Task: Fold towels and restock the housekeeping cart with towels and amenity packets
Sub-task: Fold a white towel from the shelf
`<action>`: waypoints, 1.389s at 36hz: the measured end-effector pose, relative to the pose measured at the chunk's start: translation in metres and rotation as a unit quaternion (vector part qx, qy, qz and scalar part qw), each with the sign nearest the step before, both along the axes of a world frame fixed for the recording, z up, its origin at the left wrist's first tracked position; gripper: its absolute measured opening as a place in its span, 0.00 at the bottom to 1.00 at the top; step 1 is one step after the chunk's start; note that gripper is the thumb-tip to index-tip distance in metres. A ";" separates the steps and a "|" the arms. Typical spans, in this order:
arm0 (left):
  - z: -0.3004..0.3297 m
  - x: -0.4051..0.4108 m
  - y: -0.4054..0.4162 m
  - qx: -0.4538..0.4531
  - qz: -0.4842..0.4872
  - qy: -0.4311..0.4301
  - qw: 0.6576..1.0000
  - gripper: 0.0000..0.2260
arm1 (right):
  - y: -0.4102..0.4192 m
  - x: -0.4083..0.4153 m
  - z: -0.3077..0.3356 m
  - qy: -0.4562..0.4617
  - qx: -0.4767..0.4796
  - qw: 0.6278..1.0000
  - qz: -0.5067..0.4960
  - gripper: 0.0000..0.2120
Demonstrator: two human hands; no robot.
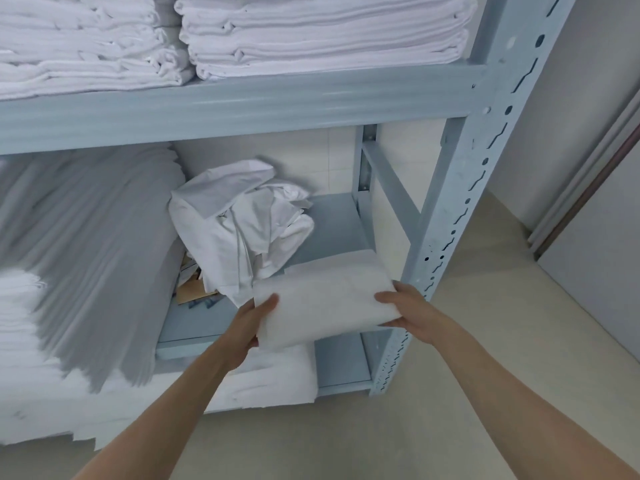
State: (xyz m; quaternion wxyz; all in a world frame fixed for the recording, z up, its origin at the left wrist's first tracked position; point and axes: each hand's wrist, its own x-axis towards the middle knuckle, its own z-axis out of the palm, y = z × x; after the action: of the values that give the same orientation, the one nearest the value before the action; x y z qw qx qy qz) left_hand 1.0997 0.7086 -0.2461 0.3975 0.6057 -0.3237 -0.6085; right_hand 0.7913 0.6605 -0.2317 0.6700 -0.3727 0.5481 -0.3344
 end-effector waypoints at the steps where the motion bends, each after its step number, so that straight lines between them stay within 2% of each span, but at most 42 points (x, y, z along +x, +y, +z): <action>1: -0.002 -0.004 -0.010 0.004 0.008 -0.006 1.000 0.17 | -0.009 -0.001 -0.001 0.012 -0.010 1.000 -0.007 0.22; 4: -0.008 -0.013 -0.042 0.006 0.049 -0.013 0.999 0.17 | -0.035 0.003 -0.002 0.036 -0.044 0.998 -0.040 0.25; 7: -0.011 -0.015 -0.077 -0.008 0.100 -0.021 0.995 0.22 | -0.063 0.010 -0.004 0.055 -0.074 0.993 -0.072 0.27; 15: -0.025 -0.019 -0.153 0.005 0.086 -0.023 0.996 0.19 | -0.130 0.020 -0.026 0.130 -0.115 0.972 -0.158 0.25; 18: -0.041 -0.025 -0.174 0.050 0.082 -0.012 0.995 0.16 | -0.142 0.022 -0.043 0.187 -0.105 0.958 -0.190 0.22; 20: -0.057 -0.031 -0.183 0.078 0.077 -0.024 0.994 0.15 | -0.147 0.022 -0.060 0.266 -0.096 0.942 -0.181 0.23; 22: -0.078 -0.039 -0.187 0.105 0.069 -0.071 0.989 0.16 | -0.150 0.022 -0.077 0.370 -0.080 0.916 -0.135 0.23; 26: -0.096 -0.049 -0.182 0.097 0.070 -0.182 0.976 0.17 | -0.148 0.028 -0.096 0.511 -0.066 0.856 -0.045 0.22; 28: -0.096 -0.052 -0.184 0.094 0.077 -0.211 0.970 0.18 | -0.149 0.032 -0.097 0.584 -0.082 0.807 0.005 0.23; 32: -0.088 -0.055 -0.192 0.049 0.112 -0.286 0.950 0.22 | -0.162 0.035 -0.085 0.708 -0.156 0.681 0.102 0.29; 34: -0.082 -0.056 -0.192 -0.004 0.099 -0.388 0.916 0.24 | -0.171 0.036 -0.072 0.711 -0.217 0.658 0.120 0.32; 37: -0.073 -0.063 -0.193 -0.122 0.054 -0.502 0.854 0.23 | -0.184 0.044 -0.057 0.679 -0.286 0.661 0.142 0.29; 39: -0.072 -0.072 -0.196 -0.184 -0.004 -0.532 0.827 0.21 | -0.186 0.049 -0.058 0.666 -0.282 0.671 0.166 0.27; 41: -0.078 -0.082 -0.196 -0.198 -0.082 -0.559 0.801 0.20 | -0.183 0.047 -0.070 0.654 -0.249 0.687 0.197 0.28; 44: -0.100 -0.091 -0.187 -0.150 -0.149 -0.575 0.791 0.23 | -0.176 0.036 -0.094 0.631 -0.214 0.713 0.218 0.29; 50: -0.123 -0.099 -0.180 -0.148 -0.140 -0.595 0.777 0.25 | -0.175 0.026 -0.116 0.608 -0.221 0.731 0.216 0.30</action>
State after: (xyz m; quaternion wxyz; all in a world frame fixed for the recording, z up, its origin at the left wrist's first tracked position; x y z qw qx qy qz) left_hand 1.0005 0.5281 -0.3686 0.1211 0.7289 -0.6631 -0.1200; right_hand 0.8175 0.4855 -0.3480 0.1469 -0.7424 0.6536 0.0060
